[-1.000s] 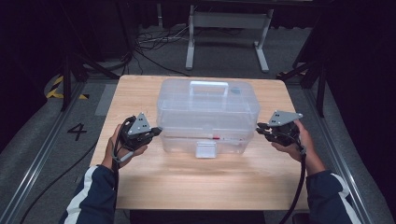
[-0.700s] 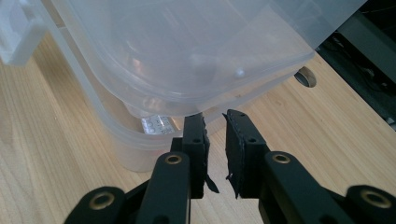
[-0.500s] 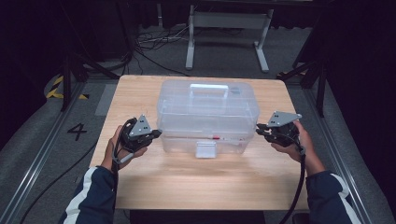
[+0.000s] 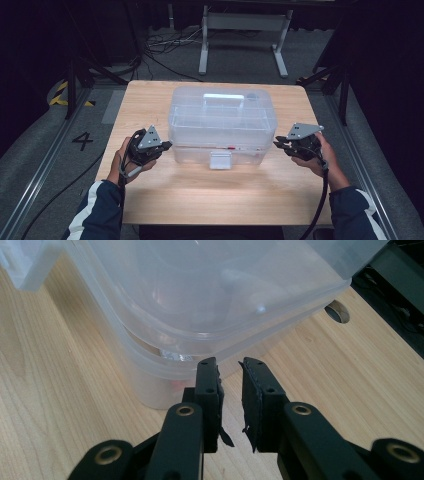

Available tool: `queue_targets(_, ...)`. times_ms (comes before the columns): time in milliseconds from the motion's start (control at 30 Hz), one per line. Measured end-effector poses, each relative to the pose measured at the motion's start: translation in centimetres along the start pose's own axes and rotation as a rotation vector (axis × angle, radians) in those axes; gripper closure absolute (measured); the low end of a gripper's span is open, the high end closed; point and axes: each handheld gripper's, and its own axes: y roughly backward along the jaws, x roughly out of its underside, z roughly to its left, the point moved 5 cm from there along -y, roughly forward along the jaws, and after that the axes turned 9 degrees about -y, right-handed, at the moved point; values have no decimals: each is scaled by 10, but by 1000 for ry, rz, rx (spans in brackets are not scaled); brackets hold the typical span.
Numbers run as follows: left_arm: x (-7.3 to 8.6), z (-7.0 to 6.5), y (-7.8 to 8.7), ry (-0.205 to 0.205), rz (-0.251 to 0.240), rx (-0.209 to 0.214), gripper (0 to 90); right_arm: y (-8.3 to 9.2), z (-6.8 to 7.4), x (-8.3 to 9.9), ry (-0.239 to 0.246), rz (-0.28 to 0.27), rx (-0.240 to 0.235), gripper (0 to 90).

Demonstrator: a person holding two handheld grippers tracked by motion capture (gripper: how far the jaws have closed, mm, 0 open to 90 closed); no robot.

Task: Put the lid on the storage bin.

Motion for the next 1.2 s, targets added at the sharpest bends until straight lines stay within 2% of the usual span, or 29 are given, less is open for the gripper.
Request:
queue_targets(267, 6, -2, -1, -3, 24, -2, 900, -1, 2, 2, 2, 4, -5, 782)
queue_targets(567, 8, -3, -2, 4, 17, -6, 900, -1, 4, 3, 4, 8, -7, 779)
queue_targets(700, 8, -4, -1, -6, 29, -9, 900, 0, 5, 4, 8, 7, -11, 777)
queue_targets(933, 8, -4, 2, -7, 16, -15, 900, 1, 6, 5, 9, 7, -10, 775)
queue_targets(1200, 13, -5, 4, -12, 32, -20, 875, 5, 6, 5, 17, 1, -4, 760)
